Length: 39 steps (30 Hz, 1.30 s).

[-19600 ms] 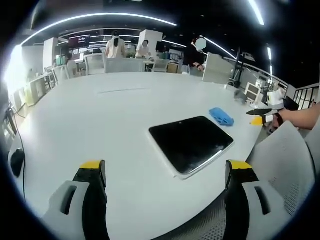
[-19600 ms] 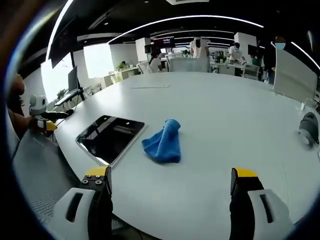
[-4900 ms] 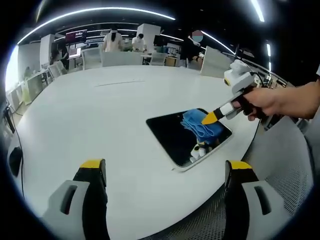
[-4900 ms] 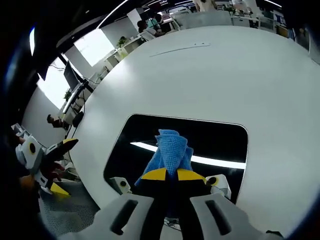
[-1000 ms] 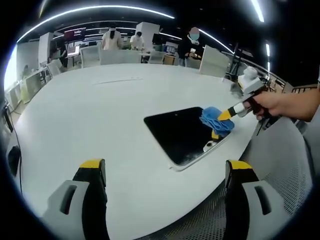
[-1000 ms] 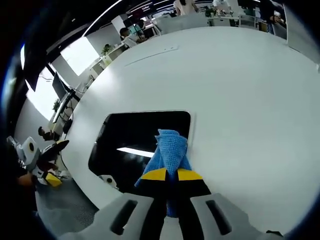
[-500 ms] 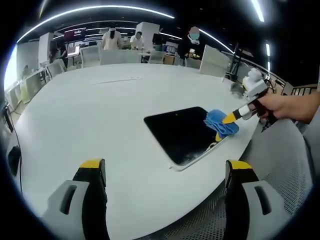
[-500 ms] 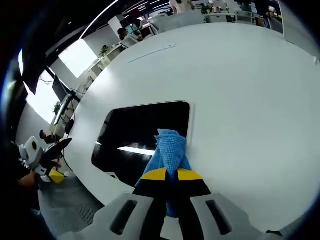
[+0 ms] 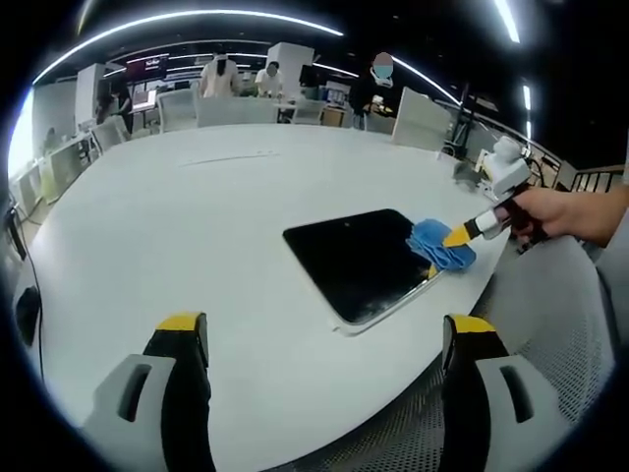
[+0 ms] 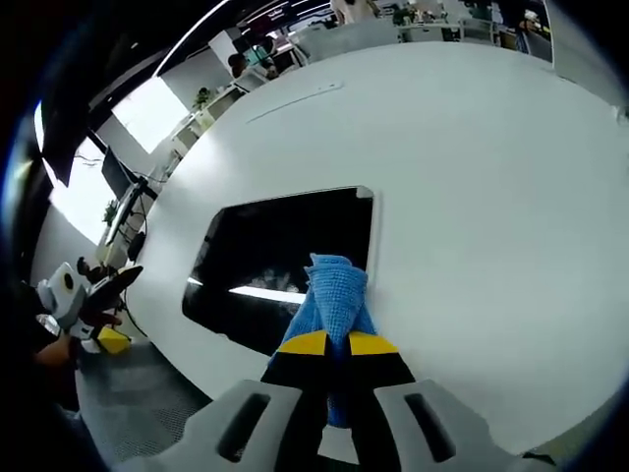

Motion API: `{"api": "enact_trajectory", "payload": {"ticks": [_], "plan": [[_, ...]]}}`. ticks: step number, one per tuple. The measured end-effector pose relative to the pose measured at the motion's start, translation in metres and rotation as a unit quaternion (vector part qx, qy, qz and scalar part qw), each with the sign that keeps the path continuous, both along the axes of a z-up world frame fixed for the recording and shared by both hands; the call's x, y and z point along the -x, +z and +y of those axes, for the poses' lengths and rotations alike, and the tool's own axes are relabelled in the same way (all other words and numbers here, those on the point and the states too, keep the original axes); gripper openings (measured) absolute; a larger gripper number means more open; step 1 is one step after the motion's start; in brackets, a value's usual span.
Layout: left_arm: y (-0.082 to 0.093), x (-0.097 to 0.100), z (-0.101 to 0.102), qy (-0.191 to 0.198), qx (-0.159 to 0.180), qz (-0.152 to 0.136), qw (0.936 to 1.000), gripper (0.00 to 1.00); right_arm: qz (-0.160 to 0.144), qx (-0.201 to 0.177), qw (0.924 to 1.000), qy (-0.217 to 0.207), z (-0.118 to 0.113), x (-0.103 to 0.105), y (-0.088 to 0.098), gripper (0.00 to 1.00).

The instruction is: Wipe the mirror surface with the cleaning cloth until all visible marks leave the cleaned area.

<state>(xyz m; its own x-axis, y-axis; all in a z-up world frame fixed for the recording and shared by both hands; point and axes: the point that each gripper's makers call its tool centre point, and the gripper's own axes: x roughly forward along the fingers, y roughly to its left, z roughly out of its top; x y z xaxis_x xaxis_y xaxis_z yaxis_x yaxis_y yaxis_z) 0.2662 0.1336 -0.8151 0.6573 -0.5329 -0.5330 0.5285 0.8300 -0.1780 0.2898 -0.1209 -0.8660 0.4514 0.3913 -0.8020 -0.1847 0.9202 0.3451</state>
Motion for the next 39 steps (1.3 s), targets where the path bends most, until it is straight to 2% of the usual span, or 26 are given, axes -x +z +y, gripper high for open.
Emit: {"api": "enact_trajectory", "payload": {"ticks": [12, 24, 39], "plan": [[0.0, 0.0, 0.0, 0.001, -0.002, 0.001, 1.0, 0.99, 0.003, -0.005, 1.0, -0.007, 0.001, 0.0, 0.0, 0.0], [-0.002, 0.001, 0.0, -0.003, -0.003, 0.002, 1.0, 0.99, 0.004, -0.002, 1.0, 0.006, 0.007, 0.0, 0.0, 0.0], [0.0, 0.0, 0.0, -0.004, -0.001, -0.002, 1.0, 0.98, 0.01, -0.005, 0.9998, 0.016, 0.024, 0.0, 0.0, 0.0]]}}
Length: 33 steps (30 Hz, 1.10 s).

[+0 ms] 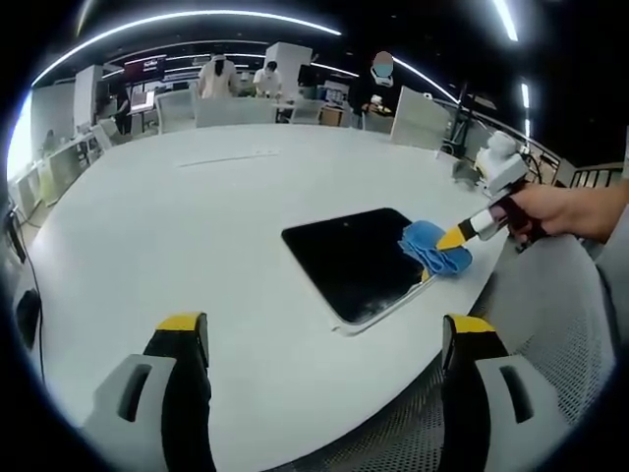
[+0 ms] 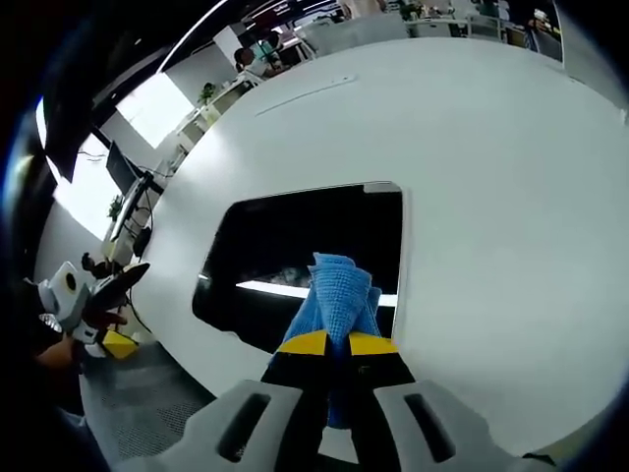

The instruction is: Wipe the mirror surface with the cleaning cloth until all visible marks leave the cleaned area.

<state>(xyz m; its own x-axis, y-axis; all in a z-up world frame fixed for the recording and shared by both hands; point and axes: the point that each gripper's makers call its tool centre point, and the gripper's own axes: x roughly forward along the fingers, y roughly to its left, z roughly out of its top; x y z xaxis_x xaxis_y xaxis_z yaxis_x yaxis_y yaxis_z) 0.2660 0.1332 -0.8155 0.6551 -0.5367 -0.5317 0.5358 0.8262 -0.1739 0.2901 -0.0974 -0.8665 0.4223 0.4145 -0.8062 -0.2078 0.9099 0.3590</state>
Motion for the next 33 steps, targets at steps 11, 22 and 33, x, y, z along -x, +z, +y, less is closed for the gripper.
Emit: {"api": "enact_trajectory", "payload": {"ticks": [11, 22, 33], "plan": [[0.001, 0.001, -0.002, -0.003, 0.002, 0.0, 1.0, 0.98, 0.002, -0.002, 1.0, 0.008, 0.011, 0.0, 0.0, 0.0], [0.0, -0.001, -0.001, 0.0, 0.003, 0.0, 1.0, 0.98, 0.002, -0.005, 0.9998, 0.018, 0.024, -0.002, 0.0, 0.0], [0.0, -0.001, -0.002, 0.0, 0.003, -0.001, 1.0, 0.98, 0.002, -0.007, 0.9996, 0.028, 0.039, -0.005, -0.001, 0.0]]}}
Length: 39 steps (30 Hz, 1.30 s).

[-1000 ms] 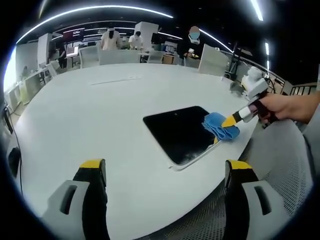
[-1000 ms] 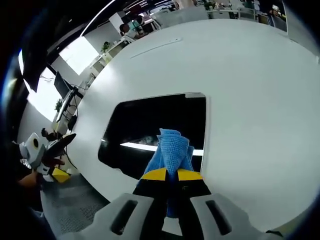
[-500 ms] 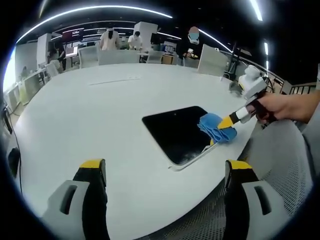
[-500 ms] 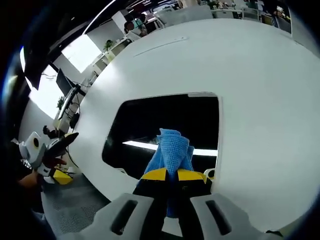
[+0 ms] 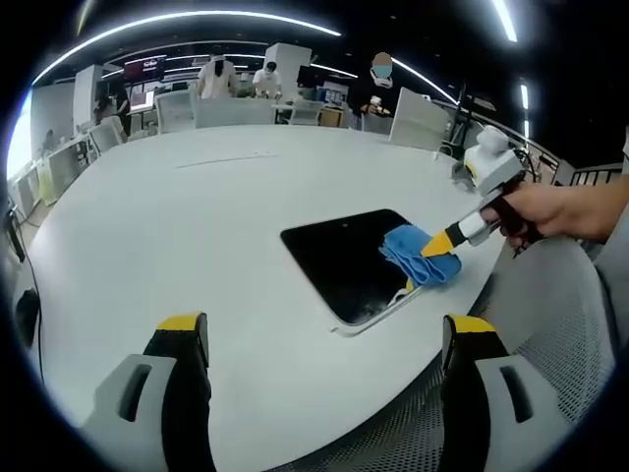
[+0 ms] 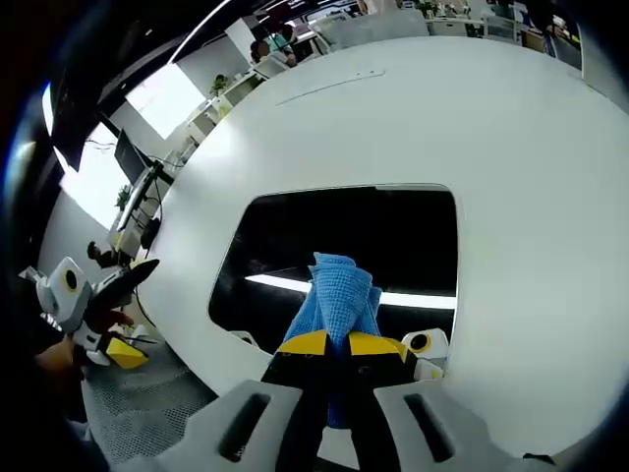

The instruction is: Wipe the mirror surface with the cleaning cloth until all visible marks leave the cleaned area.

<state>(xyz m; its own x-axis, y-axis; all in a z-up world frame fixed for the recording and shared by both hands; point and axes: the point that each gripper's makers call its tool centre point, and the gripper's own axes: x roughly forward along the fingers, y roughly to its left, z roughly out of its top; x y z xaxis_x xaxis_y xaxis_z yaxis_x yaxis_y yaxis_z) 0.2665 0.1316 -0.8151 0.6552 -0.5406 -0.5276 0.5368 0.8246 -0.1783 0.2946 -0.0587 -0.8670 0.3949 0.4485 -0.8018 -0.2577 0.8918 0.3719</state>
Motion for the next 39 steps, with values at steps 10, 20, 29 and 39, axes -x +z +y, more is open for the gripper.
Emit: {"api": "enact_trajectory", "payload": {"ticks": [10, 20, 29, 39], "plan": [[0.0, 0.0, 0.001, 0.001, 0.001, 0.0, 1.0, 0.98, 0.0, -0.001, 1.0, 0.006, 0.009, 0.0, 0.0, 0.0], [0.001, 0.0, 0.0, 0.002, 0.001, -0.001, 1.0, 0.98, 0.0, -0.003, 0.9999, 0.017, 0.022, -0.001, 0.0, 0.0], [0.001, -0.001, 0.001, 0.004, 0.003, -0.002, 1.0, 0.98, 0.0, -0.003, 0.9995, 0.031, 0.035, 0.0, 0.001, 0.0], [0.002, 0.0, 0.001, 0.003, 0.004, -0.003, 1.0, 0.98, 0.0, -0.003, 0.999, 0.044, 0.047, 0.001, 0.001, 0.0]]}}
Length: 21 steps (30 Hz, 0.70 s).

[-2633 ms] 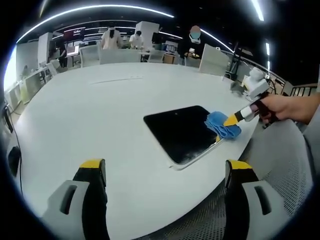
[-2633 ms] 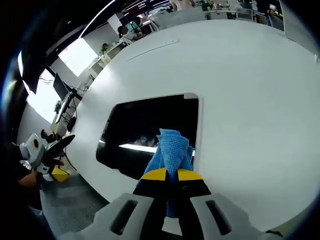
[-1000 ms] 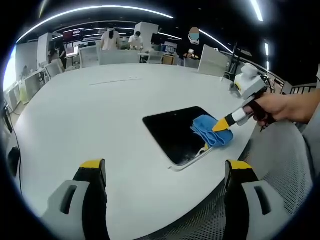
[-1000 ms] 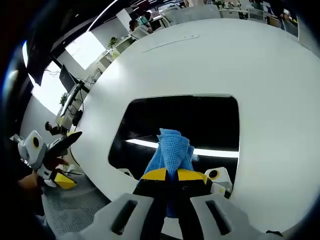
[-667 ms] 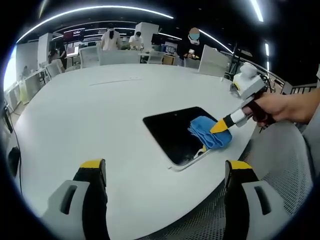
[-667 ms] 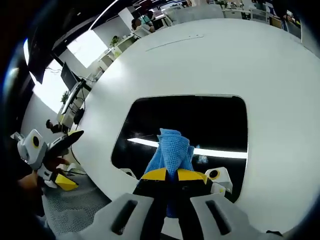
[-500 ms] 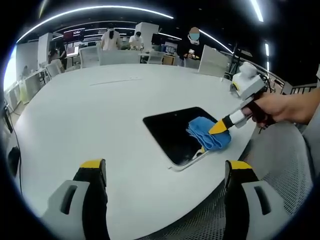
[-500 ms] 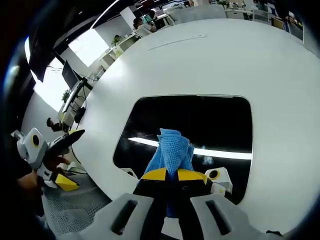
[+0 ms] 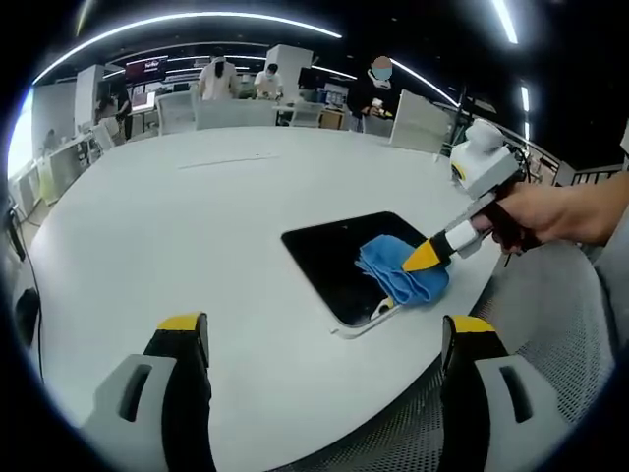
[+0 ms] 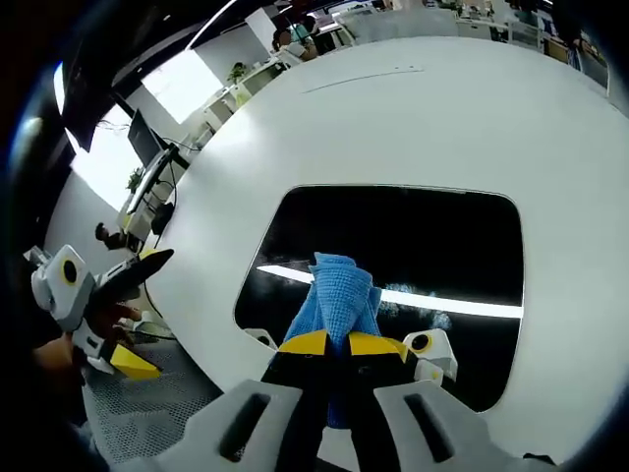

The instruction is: Wipe the mirror surface with the cleaning cloth until all visible marks leave the cleaned area.

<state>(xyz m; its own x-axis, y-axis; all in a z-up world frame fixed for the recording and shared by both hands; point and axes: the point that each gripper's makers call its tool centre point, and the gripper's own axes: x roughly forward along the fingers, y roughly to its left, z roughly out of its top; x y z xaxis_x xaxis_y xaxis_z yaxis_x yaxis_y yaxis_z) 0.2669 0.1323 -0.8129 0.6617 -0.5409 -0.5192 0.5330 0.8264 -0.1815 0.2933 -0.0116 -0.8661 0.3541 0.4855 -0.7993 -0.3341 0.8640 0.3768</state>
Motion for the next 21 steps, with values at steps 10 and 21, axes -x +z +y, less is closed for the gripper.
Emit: {"api": "enact_trajectory", "payload": {"ticks": [10, 21], "plan": [[0.0, -0.001, 0.0, 0.001, 0.001, -0.002, 1.0, 0.98, 0.0, 0.001, 1.0, 0.005, 0.006, 0.0, 0.0, 0.0], [0.0, -0.001, 0.001, 0.001, 0.002, -0.002, 1.0, 0.98, 0.001, -0.001, 0.9999, 0.016, 0.022, 0.001, 0.0, 0.0]]}}
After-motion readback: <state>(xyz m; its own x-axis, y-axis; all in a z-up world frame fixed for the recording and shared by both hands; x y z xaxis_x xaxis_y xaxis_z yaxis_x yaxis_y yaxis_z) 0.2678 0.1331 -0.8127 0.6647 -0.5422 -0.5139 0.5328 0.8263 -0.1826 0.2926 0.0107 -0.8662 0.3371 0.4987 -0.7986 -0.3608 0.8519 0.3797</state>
